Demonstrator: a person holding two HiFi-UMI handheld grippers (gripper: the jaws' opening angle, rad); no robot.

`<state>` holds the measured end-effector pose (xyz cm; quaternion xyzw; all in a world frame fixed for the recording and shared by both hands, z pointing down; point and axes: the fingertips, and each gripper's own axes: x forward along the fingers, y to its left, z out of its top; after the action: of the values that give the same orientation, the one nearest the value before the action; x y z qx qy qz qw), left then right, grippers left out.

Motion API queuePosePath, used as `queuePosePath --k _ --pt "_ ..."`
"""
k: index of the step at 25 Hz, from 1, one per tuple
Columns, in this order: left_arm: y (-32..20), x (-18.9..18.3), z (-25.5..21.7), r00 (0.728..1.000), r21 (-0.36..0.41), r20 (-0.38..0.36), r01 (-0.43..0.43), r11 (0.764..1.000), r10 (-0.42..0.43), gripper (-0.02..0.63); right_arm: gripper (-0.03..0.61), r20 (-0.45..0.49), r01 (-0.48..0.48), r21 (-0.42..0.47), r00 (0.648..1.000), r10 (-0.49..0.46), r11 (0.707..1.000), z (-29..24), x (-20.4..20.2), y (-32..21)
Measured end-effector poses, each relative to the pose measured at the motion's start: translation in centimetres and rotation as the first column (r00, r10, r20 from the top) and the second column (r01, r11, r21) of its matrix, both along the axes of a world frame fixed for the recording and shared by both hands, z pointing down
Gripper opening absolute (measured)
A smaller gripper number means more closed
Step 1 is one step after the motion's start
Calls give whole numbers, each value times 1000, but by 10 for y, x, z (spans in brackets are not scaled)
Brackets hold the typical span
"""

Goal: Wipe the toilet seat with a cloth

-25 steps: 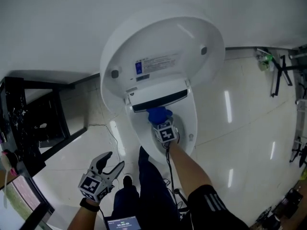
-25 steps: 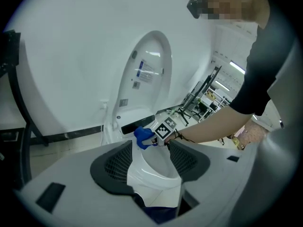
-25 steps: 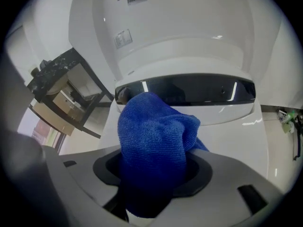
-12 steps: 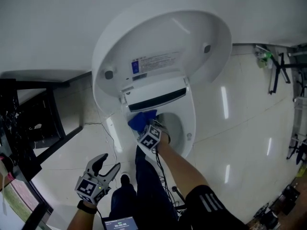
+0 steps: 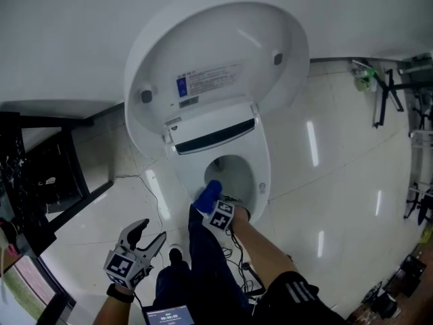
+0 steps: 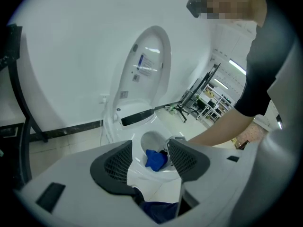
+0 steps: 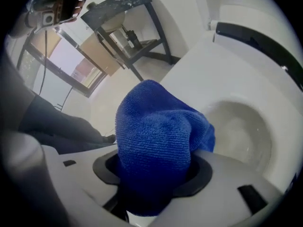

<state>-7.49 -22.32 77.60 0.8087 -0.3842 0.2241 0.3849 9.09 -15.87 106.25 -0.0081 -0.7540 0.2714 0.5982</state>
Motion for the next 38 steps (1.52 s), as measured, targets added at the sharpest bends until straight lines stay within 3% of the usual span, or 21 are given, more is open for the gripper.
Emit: queuePosePath --k 3,7,10,14,18,22,29,35,38 --pt "5 2 0 1000 12 2 -19 1000 19 256 264 -38 -33 -27 999 32 999 4 20 26" --pt "13 4 -3 999 36 6 -45 998 45 256 255 -49 -70 8 996 71 998 1 16 20" --pt "13 7 -16 999 66 4 -53 996 53 256 255 32 -220 54 975 218 974 -24 4 -2" --pt "9 5 -47 999 121 -1 -46 992 46 256 255 226 -492 108 858 461 864 -111 -11 -55" --pt "21 1 -92 999 190 -8 -48 981 51 256 255 394 -615 175 759 518 768 -214 -7 -78" --pt "56 -11 -143 997 282 -7 -70 957 75 256 255 517 -713 208 661 543 670 -312 8 -60" --pt "158 -49 -246 995 420 -61 -51 906 84 256 253 702 -869 134 422 574 476 -495 8 43" --pt "267 -75 -318 983 520 -67 -111 847 170 256 253 805 -929 120 298 513 351 -622 -11 166" --pt "314 -86 -339 978 551 -67 -129 824 198 256 253 823 -937 127 283 492 327 -663 -21 230"
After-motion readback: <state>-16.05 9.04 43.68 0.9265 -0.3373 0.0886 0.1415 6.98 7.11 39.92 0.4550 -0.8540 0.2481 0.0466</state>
